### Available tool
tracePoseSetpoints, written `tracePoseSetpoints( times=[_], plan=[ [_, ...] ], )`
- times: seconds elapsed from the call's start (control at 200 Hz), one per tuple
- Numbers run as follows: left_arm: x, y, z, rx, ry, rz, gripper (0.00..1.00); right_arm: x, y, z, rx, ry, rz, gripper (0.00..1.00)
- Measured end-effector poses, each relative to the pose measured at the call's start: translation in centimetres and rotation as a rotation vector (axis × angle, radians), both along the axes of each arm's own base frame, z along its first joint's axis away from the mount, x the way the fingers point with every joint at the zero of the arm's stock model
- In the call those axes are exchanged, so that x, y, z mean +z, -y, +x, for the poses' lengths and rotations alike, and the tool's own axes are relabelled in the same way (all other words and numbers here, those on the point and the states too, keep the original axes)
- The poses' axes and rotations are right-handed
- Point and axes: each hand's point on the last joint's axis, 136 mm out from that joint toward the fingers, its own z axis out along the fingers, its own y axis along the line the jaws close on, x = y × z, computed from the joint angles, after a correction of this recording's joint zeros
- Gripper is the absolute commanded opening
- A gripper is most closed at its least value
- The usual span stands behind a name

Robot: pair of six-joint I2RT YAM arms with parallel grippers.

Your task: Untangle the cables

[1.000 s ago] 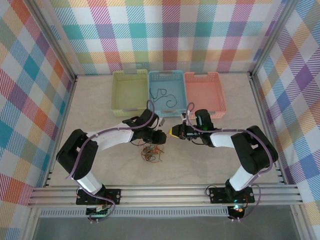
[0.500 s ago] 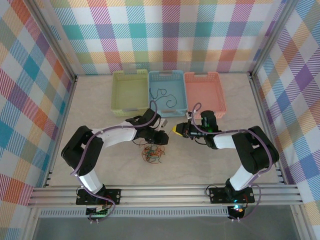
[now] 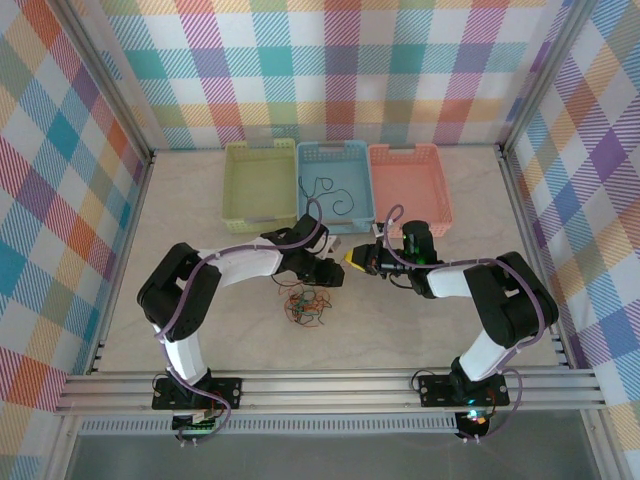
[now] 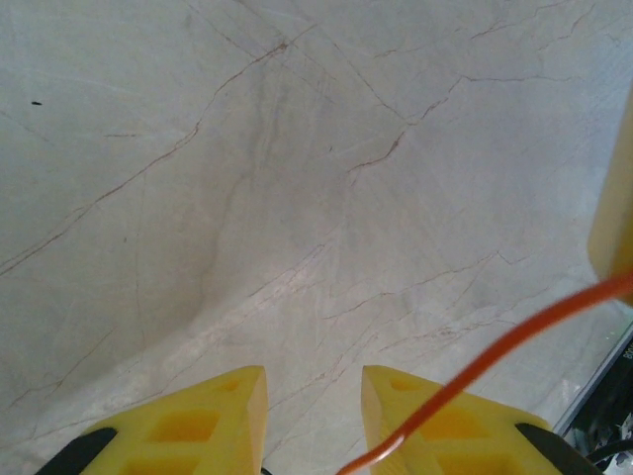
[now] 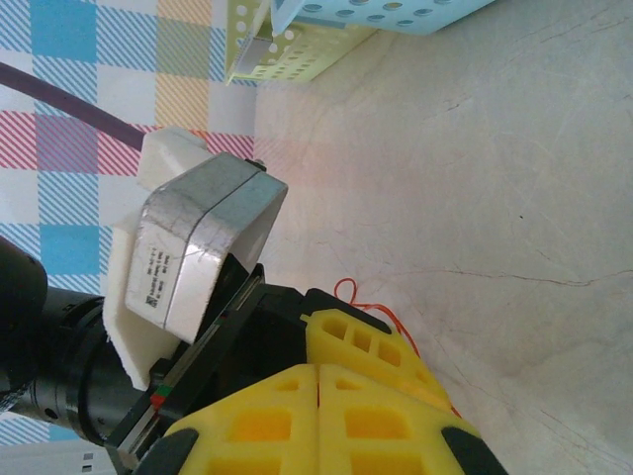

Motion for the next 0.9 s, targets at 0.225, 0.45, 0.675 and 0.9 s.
tracePoseSetpoints(
  times=[0.225,0.45,0.675,0.9],
  plan=[
    [0.1,0.3,-0.3,-0.011,-0.017,-0.016,0.22,-0.3,0.8,0.1,-0.024,0.000,0.005,0.00],
    [0.3,0.5,-0.6,-0.023,-0.030,-0.033,0.19,-0.5,1.9,0.6,-0.064,-0.006,0.010,0.00],
    [0.2,0.7,-0.8,-0.031,-0.040,-0.039,0.19,0.0,2.7,0.9,-0.089,0.013,0.015,0.00],
    [0.0,1.0,-1.0,-0.042,-0.047,-0.041,0.20,1.1,2.6,1.0,-0.087,0.050,0.030,0.00]
  ],
)
